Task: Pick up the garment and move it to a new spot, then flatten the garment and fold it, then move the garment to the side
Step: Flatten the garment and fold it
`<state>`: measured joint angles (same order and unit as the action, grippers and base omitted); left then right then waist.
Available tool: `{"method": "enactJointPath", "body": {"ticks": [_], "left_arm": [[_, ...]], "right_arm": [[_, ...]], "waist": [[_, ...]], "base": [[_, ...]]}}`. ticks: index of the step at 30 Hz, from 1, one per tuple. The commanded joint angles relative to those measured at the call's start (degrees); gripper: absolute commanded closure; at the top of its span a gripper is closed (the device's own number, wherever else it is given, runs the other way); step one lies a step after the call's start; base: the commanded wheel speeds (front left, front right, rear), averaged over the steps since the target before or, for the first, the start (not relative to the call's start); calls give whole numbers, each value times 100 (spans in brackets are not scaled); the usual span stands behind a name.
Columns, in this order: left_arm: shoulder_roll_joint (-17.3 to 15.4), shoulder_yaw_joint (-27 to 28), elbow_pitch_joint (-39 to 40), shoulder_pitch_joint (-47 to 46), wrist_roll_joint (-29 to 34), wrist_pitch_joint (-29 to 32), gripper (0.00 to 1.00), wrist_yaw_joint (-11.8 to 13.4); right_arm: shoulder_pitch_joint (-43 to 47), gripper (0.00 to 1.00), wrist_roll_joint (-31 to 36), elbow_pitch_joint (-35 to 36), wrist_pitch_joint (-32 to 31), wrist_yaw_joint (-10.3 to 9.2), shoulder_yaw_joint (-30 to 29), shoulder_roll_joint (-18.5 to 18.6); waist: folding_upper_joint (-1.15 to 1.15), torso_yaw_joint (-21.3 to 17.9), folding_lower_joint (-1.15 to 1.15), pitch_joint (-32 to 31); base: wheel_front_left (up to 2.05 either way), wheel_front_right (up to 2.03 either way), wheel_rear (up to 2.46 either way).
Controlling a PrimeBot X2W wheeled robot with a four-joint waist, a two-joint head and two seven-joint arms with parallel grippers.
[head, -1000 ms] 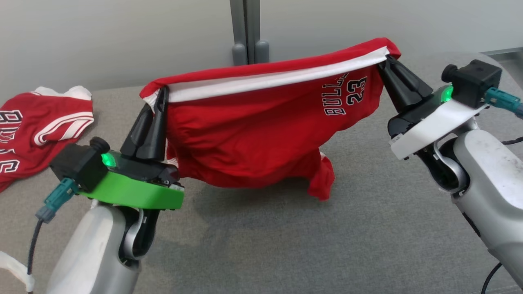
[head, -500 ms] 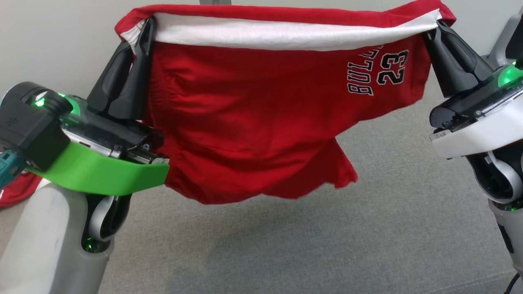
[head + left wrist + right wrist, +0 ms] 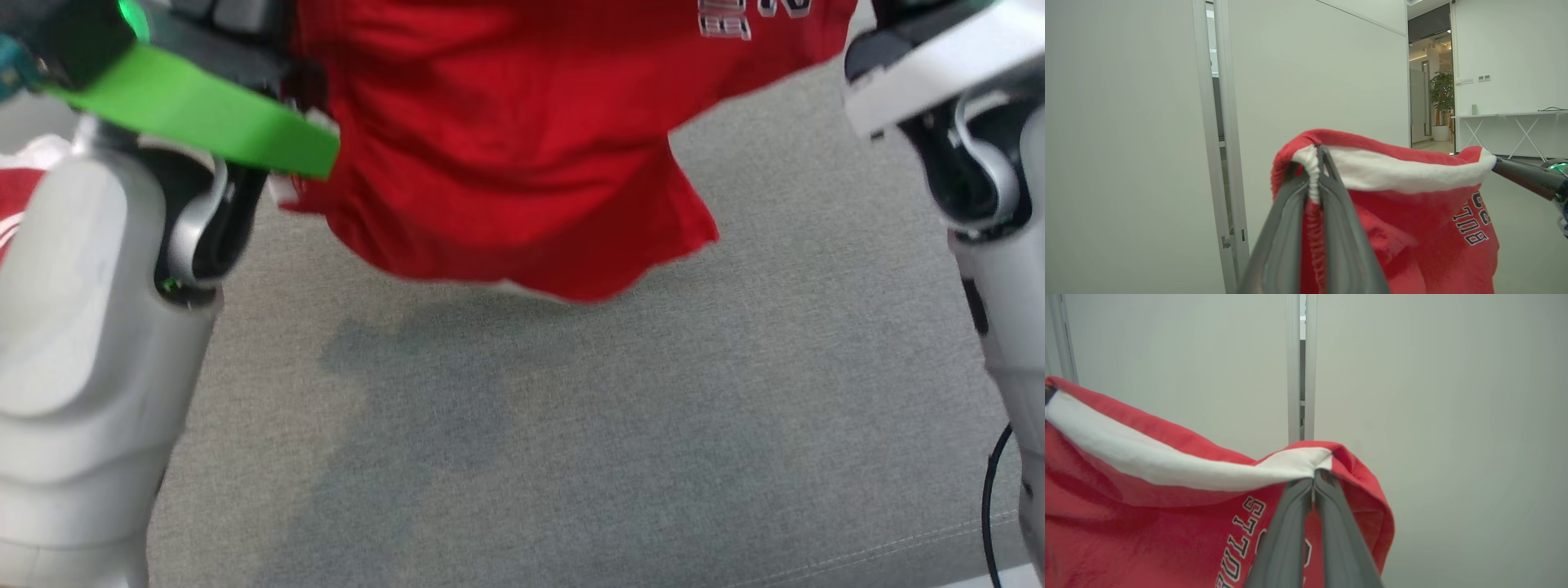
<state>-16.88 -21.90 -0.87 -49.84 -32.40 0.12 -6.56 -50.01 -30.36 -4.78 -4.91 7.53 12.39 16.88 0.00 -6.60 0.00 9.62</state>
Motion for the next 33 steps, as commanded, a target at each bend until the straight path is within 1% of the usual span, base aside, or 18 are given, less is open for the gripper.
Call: {"method": "enactJointPath", "body": {"ticks": [1,6,9,11,13,15,17,19,22,25,28,31,33], "left_arm": [[41,3,-240,-418,56,-110,100,-37],[263,-85,-1417,-1733,272,-707,100,-72],[368,-219,-2018,-2126,295,-993,100,-92],[450,-302,-2371,-2189,204,-1149,100,-90],[480,-379,-2678,-2061,124,-1275,100,-96],[459,-546,-2907,-1864,54,-1368,100,-99],[407,-737,-3014,-1664,-26,-1439,100,-101],[335,-852,-3016,-1401,-173,-1499,100,-101],[220,-903,-2869,-934,-321,-1534,100,-102],[100,-747,-2390,-499,-104,-1533,100,-102],[147,-525,-1881,77,63,-1530,100,-102],[253,-388,-1352,664,171,-1531,100,-103],[277,-293,-1029,1073,242,-1532,100,-101]], "right_arm": [[-383,100,162,-243,122,-8,49,19],[-1739,100,563,-1460,696,-8,204,-154],[-2183,100,783,-2087,1009,-8,311,-246],[-2269,100,881,-2463,1212,-8,417,-336],[-2192,100,885,-2780,1395,-8,562,-406],[-2052,100,985,-3049,1563,-8,784,-383],[-1902,100,900,-3247,1699,-8,967,-424],[-1717,100,840,-3369,1812,-8,1139,-436],[-1437,100,744,-3430,1930,-8,1324,-355],[-1096,100,638,-3325,1987,-8,1435,-307],[-778,100,533,-3093,2005,-8,1442,-199],[-300,100,427,-2686,2011,-8,1363,-72],[4,100,527,-2369,2014,-8,1294,62]], "waist": [[0,43,0,675],[0,75,0,1084],[0,99,0,1291],[0,116,0,1398],[0,129,0,1483],[0,130,0,1545],[0,123,0,1582],[0,107,0,1597],[0,87,0,1579],[0,92,0,1495],[0,101,0,1340],[0,127,0,1097],[0,110,0,912]], "base": [[0,0,0],[0,0,0],[0,0,0],[0,0,0],[0,0,0],[0,0,0],[0,0,0],[0,0,0],[0,0,0],[0,0,0],[0,0,0],[0,0,0],[0,0,0]]}}
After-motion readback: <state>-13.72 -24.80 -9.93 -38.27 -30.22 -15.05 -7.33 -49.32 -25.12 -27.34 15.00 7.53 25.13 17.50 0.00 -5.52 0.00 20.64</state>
